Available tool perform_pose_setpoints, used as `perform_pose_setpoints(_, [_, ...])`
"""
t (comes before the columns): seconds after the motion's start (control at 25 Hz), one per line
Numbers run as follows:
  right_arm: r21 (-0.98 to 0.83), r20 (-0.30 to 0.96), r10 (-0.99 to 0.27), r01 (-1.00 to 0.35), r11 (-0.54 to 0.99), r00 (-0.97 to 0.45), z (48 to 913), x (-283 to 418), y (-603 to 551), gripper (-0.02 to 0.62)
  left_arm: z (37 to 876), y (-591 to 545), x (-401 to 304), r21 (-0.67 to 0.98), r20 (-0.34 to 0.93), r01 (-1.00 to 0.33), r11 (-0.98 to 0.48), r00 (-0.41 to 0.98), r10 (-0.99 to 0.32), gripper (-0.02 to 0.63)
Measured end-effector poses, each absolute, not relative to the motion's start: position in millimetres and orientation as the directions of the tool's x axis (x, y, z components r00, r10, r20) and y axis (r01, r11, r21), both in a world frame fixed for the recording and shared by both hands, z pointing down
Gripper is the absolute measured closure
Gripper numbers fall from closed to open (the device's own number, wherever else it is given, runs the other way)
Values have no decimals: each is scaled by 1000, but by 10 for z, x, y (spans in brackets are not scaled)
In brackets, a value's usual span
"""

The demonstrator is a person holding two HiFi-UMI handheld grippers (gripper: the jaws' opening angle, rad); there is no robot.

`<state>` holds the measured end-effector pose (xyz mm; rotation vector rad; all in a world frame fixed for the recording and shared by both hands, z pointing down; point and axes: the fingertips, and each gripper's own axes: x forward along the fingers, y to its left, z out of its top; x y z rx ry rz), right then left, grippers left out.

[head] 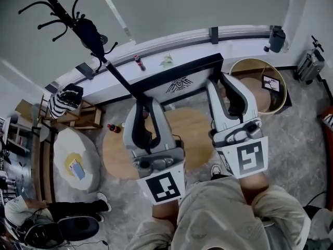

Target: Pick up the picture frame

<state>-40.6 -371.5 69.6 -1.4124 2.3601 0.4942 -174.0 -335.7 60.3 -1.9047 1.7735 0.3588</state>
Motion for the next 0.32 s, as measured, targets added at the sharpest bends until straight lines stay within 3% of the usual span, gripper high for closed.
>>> perform_pose_setpoints(0.32, [126,-456,-773,-892,434,-441,691,-420,-3721,523,617,-3375,-1753,-177,-514,-984,-28,117,-850,523])
